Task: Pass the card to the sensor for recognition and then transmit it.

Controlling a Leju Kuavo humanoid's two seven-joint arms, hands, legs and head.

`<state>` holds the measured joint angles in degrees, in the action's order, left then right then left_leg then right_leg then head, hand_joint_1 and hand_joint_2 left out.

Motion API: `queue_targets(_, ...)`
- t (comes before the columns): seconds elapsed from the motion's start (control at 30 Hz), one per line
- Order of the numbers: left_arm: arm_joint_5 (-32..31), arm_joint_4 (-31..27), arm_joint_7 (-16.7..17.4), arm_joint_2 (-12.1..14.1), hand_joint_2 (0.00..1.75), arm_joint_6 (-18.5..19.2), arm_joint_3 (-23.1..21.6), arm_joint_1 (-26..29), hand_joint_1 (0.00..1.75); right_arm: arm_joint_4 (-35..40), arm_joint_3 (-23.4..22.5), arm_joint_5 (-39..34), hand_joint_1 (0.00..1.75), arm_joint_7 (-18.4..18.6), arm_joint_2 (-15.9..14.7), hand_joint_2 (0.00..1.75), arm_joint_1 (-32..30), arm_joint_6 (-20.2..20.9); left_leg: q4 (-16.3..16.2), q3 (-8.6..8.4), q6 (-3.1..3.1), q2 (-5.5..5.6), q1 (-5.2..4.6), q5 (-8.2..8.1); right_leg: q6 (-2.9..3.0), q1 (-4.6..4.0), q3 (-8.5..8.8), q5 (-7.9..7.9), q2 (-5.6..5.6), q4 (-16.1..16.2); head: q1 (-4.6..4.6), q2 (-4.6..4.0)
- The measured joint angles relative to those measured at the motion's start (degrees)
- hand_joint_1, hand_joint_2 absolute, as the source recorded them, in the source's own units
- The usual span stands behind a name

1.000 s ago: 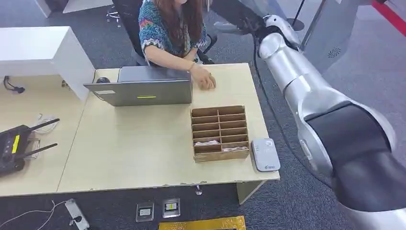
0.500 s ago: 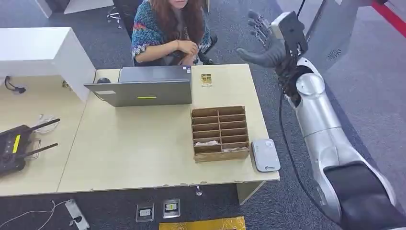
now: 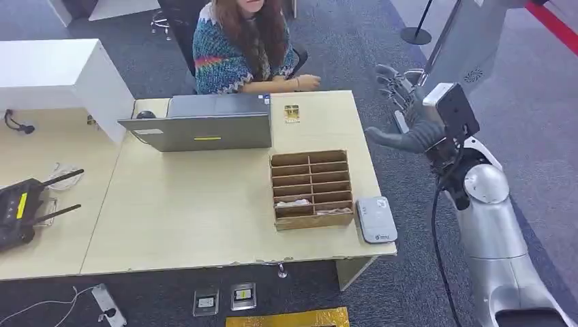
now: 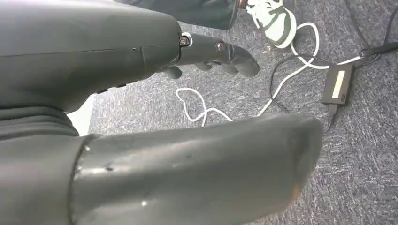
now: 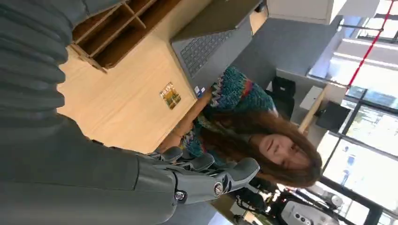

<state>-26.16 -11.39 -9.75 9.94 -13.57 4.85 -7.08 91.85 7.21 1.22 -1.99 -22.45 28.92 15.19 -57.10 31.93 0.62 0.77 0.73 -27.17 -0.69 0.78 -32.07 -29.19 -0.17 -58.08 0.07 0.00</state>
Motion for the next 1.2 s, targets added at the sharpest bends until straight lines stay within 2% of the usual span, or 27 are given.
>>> queue_targets(0.37, -0.57, 0.02, 0.0, 0.92, 0.0, 0.44, 0.0, -0.17, 0.0, 7.47, -2.05, -1.07, 0.0, 1.85, -0.15, 1.75, -6.5, 4.13, 0.0, 0.02, 0.0, 0.01, 0.0, 0.0, 0.0, 0.0, -0.01, 0.0, 0.02, 0.0, -0.02, 0.0)
queue_targets(0.53, -0.59, 0.02, 0.0, 1.07, 0.0, 0.5, 0.0, -0.18, 0.0, 9.52, -2.21, 1.35, 0.0, 3.5, -0.26, 1.75, -8.1, 6.18, 0.01, 0.03, 0.0, 0.01, 0.0, 0.0, 0.0, 0.0, -0.01, 0.0, 0.02, 0.0, -0.04, 0.0)
queue_targets(0.77, -0.98, 0.02, 0.0, 1.22, 0.0, 0.83, -0.02, -0.27, 0.0, 12.0, -1.27, 12.09, 0.0, 5.53, -1.6, 1.75, -10.89, 7.87, 0.0, 0.05, 0.0, 0.02, -0.01, 0.0, 0.0, 0.0, 0.0, 0.0, 0.01, 0.0, -0.04, 0.0)
queue_targets(0.9, -0.83, 0.02, 0.0, 1.25, 0.0, 0.53, 0.0, -0.24, 0.0, 13.61, 0.46, 24.94, 0.0, 6.43, -2.82, 1.75, -12.09, 7.37, 0.01, 0.08, 0.0, 0.02, 0.0, 0.0, 0.0, 0.0, 0.0, 0.0, 0.0, 0.0, -0.02, 0.0)
queue_targets(0.97, -0.46, 0.04, 0.0, 1.36, 0.0, 0.26, 0.0, -0.24, 0.0, 14.12, 2.44, 36.82, 0.0, 7.1, -3.65, 1.75, -12.27, 6.32, 0.01, 0.08, 0.0, 0.02, 0.0, 0.0, 0.0, 0.0, 0.0, 0.0, 0.0, 0.0, -0.02, 0.0)
queue_targets(1.03, -0.26, 0.04, 0.0, 1.36, 0.0, -0.02, 0.04, -0.24, 0.0, 14.25, 4.16, 44.87, 0.0, 7.5, -4.2, 1.75, -12.43, 5.55, 0.01, 0.08, 0.0, 0.02, 0.0, 0.0, 0.0, 0.0, -0.01, 0.0, 0.0, 0.0, -0.04, 0.0)
queue_targets(1.2, 0.15, 0.07, 0.0, 0.98, 0.0, -0.87, 0.63, -0.22, 0.0, 14.45, 8.0, 50.83, 0.0, 8.68, -4.96, 1.75, -12.57, 5.07, 0.01, 0.08, 0.0, 0.02, 0.0, 0.0, 0.0, 0.0, -0.01, 0.0, 0.0, 0.0, -0.02, 0.02)
